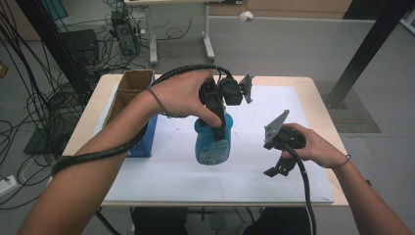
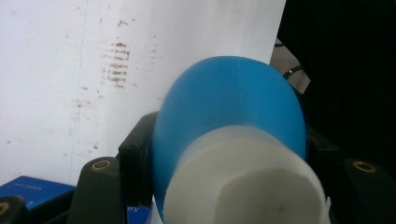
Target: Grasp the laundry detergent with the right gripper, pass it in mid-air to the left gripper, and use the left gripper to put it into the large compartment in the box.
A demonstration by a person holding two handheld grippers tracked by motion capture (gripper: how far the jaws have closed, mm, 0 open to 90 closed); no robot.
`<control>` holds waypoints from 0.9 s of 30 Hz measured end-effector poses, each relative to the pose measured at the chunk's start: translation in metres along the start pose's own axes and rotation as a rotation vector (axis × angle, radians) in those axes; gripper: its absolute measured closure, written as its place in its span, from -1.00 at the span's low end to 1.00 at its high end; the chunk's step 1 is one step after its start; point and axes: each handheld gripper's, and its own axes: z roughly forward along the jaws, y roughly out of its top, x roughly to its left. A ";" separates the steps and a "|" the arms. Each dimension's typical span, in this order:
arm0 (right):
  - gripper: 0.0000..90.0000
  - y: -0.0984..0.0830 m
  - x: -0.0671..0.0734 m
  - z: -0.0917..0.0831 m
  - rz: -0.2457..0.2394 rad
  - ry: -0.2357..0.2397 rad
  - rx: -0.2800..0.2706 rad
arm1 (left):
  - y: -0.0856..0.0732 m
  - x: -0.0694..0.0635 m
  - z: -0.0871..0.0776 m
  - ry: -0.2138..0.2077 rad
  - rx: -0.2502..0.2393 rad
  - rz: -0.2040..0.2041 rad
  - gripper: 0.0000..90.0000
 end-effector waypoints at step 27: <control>-0.87 0.000 -0.001 0.013 0.009 -0.011 0.079 | 0.009 0.002 -0.022 0.024 0.007 -0.196 -0.17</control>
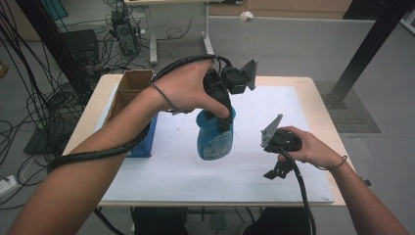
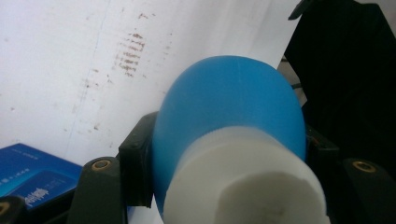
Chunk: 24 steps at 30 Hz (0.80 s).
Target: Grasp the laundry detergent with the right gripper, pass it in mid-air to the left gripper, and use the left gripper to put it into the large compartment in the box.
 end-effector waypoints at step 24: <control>-0.85 0.001 0.004 0.000 -0.006 -0.011 0.003 | 0.010 0.011 -0.021 0.040 0.017 -0.219 -0.17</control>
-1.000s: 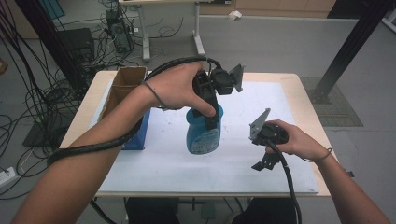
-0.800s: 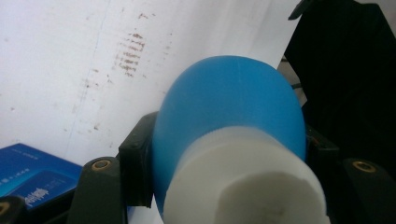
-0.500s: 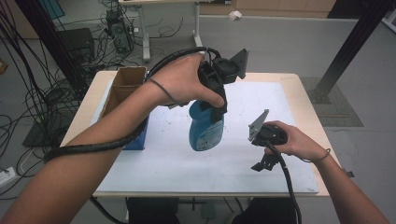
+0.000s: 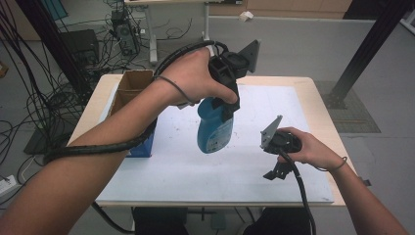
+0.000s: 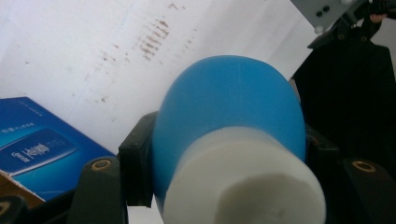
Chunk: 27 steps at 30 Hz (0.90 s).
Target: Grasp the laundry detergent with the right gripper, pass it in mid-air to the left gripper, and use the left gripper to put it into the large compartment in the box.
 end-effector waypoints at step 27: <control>-0.85 0.005 0.000 0.004 -0.008 0.005 -0.012 | -0.015 0.082 -0.063 0.035 -0.055 -0.274 -0.17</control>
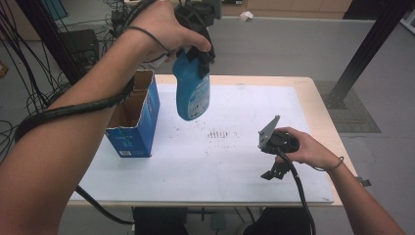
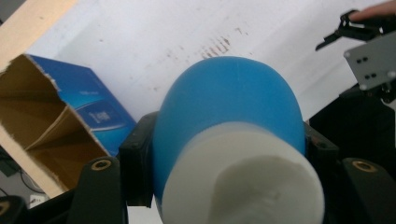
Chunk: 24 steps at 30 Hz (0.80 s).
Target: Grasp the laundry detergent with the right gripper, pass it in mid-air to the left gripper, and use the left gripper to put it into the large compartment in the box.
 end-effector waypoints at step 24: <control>-0.85 0.003 0.003 -0.003 -0.008 -0.005 -0.010 | -0.028 0.093 -0.026 0.059 -0.017 -0.312 -0.17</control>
